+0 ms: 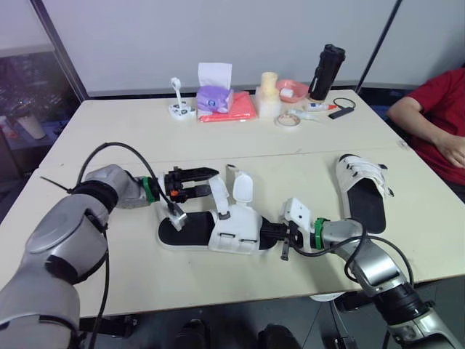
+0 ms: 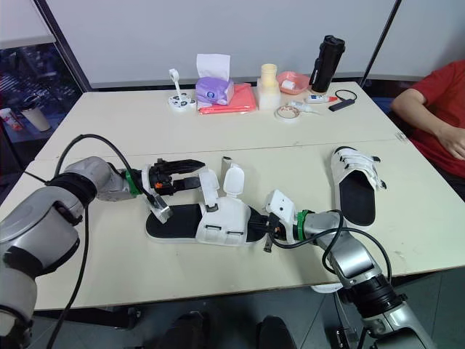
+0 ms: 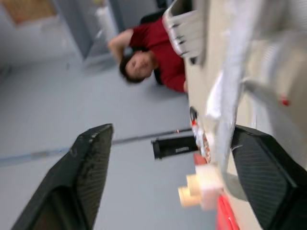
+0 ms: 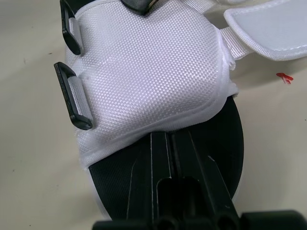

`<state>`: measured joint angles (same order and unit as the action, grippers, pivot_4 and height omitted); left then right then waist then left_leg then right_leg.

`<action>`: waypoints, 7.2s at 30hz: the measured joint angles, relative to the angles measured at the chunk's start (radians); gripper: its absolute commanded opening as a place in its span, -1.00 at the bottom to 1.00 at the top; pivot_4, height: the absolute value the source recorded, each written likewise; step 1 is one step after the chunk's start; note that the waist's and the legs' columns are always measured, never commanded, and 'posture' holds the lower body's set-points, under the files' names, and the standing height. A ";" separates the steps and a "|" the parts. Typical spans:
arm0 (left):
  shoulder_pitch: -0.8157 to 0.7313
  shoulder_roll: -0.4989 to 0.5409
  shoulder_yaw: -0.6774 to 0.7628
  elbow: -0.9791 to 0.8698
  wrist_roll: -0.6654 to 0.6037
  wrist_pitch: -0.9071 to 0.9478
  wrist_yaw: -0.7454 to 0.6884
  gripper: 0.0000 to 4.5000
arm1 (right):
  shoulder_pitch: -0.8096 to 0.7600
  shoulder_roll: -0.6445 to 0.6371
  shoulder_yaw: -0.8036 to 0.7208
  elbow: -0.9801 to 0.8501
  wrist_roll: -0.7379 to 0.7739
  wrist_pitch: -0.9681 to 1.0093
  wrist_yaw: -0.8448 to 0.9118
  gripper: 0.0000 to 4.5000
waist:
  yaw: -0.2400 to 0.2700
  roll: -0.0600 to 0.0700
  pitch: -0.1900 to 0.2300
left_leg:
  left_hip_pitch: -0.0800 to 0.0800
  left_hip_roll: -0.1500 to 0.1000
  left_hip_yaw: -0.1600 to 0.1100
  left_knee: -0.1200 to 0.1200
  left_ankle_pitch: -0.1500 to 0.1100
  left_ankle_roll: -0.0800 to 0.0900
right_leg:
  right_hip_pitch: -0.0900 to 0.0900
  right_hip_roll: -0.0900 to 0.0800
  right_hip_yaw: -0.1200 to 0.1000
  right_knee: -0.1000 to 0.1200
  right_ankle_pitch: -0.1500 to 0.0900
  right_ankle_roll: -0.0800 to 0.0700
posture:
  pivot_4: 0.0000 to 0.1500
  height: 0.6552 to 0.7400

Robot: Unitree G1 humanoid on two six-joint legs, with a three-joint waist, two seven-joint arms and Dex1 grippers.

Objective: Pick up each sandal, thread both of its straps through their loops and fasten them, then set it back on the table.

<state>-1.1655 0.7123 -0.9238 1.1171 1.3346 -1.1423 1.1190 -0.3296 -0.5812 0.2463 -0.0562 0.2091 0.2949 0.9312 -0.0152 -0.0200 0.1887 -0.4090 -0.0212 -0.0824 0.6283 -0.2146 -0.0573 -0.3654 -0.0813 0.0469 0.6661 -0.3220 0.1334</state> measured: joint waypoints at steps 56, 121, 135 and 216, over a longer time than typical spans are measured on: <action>0.510 -0.326 0.930 -0.804 -2.191 1.998 -1.798 -0.96 | -0.032 0.044 0.020 0.062 -0.048 -0.051 -0.017 -1.00 | -0.005 0.000 -0.003 | 0.006 0.002 -0.002 -0.001 0.000 0.000 | 0.007 0.001 0.000 -0.003 0.000 -0.002 | 1.00 1.00; 0.532 -0.288 0.904 -0.951 -2.118 2.264 -2.144 -0.96 | -0.030 0.066 0.022 0.056 -0.068 -0.056 -0.037 -1.00 | -0.005 0.000 -0.003 | 0.006 0.002 -0.003 -0.014 0.000 0.000 | 0.007 0.000 0.000 -0.016 0.001 -0.003 | 1.00 1.00; 0.576 -0.319 0.932 -1.026 -2.099 2.185 -2.089 -0.96 | -0.031 0.080 0.020 0.063 -0.070 -0.056 -0.049 -1.00 | -0.006 0.000 -0.003 | 0.006 0.003 -0.004 -0.014 0.000 0.000 | 0.006 0.000 0.000 -0.017 0.001 -0.004 | 1.00 1.00; 0.901 0.017 0.797 -1.407 -2.038 2.018 -2.168 0.98 | -0.077 0.092 0.030 0.148 -0.078 -0.123 -0.022 -1.00 | 0.001 0.001 -0.004 | 0.005 0.013 -0.001 -0.018 0.000 -0.001 | 0.006 -0.001 0.001 -0.028 0.000 -0.017 | 1.00 1.00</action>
<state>-0.2646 0.7295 -0.1269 -0.2897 -0.7031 0.8755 -1.0491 -0.4069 -0.4896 0.2764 0.0918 0.1309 0.1716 0.9090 -0.0142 -0.0188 0.1843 -0.4042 -0.0087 -0.0833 0.6099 -0.2150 -0.0585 -0.3598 -0.0823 0.0484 0.6380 -0.3224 0.1167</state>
